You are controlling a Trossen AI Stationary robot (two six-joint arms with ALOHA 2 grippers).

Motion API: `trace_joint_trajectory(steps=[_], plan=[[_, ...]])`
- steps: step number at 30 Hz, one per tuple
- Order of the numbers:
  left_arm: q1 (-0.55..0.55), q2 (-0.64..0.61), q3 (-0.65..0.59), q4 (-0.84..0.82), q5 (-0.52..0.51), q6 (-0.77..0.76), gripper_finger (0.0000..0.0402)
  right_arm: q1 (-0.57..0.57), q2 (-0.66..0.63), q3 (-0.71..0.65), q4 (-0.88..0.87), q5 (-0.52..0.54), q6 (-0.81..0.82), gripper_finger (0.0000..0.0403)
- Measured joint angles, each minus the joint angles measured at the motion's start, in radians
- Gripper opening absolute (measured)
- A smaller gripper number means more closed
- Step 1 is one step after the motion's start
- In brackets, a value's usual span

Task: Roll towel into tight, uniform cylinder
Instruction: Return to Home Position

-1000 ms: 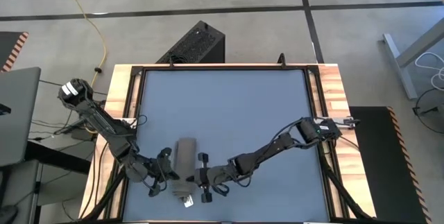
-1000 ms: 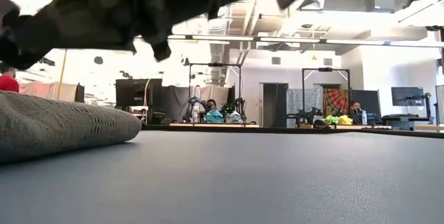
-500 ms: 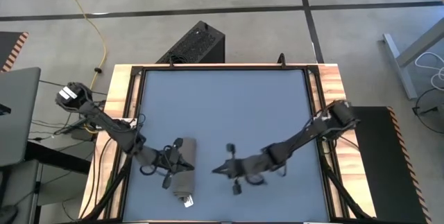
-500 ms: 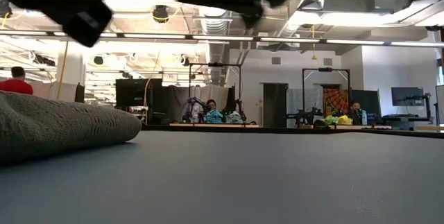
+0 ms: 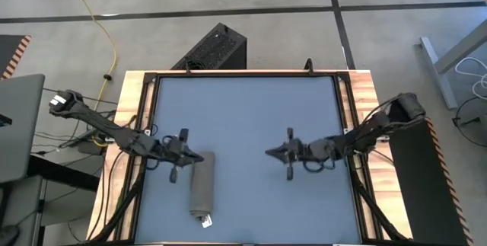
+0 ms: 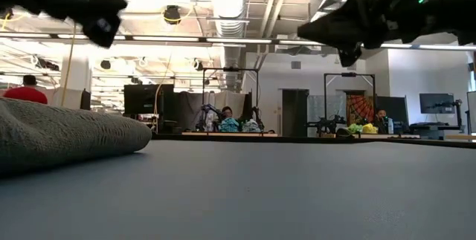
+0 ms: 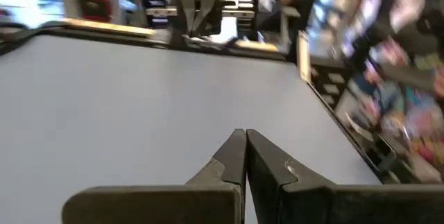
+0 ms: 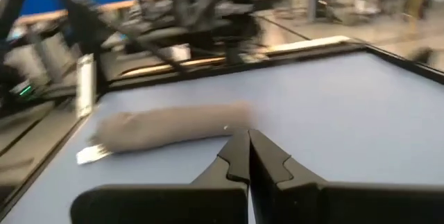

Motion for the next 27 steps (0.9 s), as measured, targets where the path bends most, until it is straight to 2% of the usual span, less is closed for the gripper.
trace_joint_trajectory(steps=[4,7,11,17,21,24,27], plan=[[0.000,-0.181,-0.145,0.035,-0.090,-0.069,0.0000,-0.145,-0.135,-0.040,-0.148,-0.126,0.054,0.0017],[0.000,-0.313,-0.223,0.033,-0.096,-0.083,0.0000,-0.235,-0.221,-0.052,-0.302,-0.166,0.051,0.0017],[-0.002,-0.466,-0.225,-0.126,-0.083,-0.053,0.0000,-0.306,-0.338,-0.081,-0.470,-0.183,0.045,0.0017],[-0.002,-0.656,-0.225,-0.303,-0.068,0.029,0.0000,-0.266,-0.552,-0.177,-0.547,-0.192,0.041,0.0017],[-0.001,-0.788,-0.225,-0.393,0.030,0.027,0.0000,-0.210,-0.730,-0.280,-0.544,-0.095,0.039,0.0018],[-0.004,-0.788,-0.217,-0.386,0.154,0.033,0.0000,-0.177,-0.860,-0.346,-0.549,-0.042,0.041,0.0018],[-0.005,-0.783,-0.216,-0.421,0.174,0.059,0.0000,-0.159,-0.964,-0.371,-0.554,-0.023,0.042,0.0018]])
